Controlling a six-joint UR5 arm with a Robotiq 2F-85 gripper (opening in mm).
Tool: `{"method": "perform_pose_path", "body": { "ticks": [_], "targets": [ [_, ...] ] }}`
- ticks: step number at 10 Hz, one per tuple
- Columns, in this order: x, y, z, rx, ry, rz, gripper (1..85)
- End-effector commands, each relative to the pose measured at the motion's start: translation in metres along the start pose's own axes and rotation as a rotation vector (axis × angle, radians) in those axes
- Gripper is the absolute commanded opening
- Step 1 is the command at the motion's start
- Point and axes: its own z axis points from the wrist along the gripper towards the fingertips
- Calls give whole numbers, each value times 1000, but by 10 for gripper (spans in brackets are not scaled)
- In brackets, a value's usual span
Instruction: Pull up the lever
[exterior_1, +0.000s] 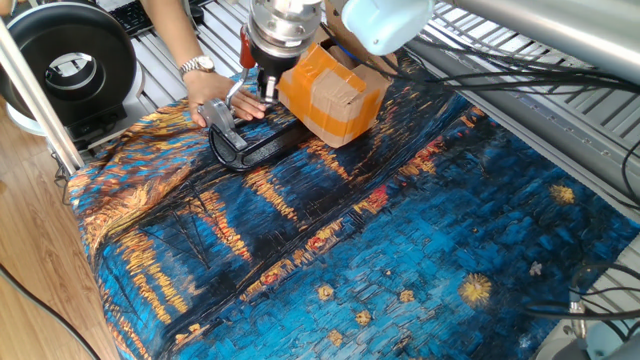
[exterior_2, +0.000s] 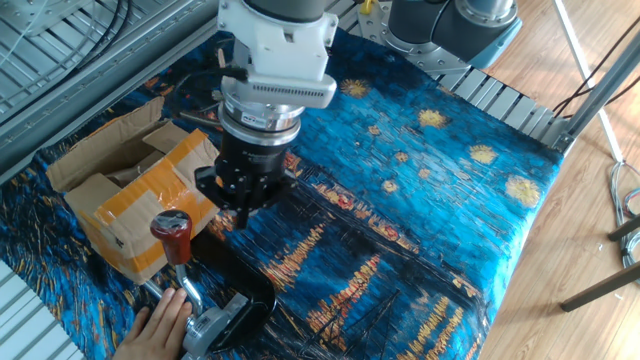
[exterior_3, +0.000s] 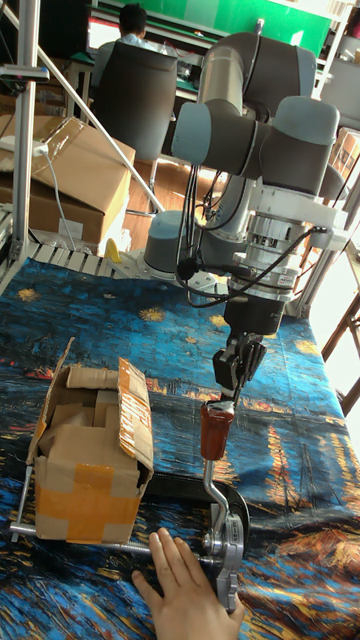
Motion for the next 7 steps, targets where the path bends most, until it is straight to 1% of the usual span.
{"method": "perform_pose_path", "body": {
  "ticks": [1, 2, 3, 4, 5, 6, 7],
  "targets": [
    [6, -13, -10, 17, 20, -133, 17],
    [11, -25, -14, 42, 41, -159, 17],
    [9, -28, -12, 36, 25, -141, 17],
    [1, -38, -9, 44, -17, -74, 17],
    [2, -48, -9, 64, -26, 28, 17],
    [6, -62, -11, 116, -30, 174, 17],
    [8, -66, -11, 128, -31, 292, 17]
  ]
}}
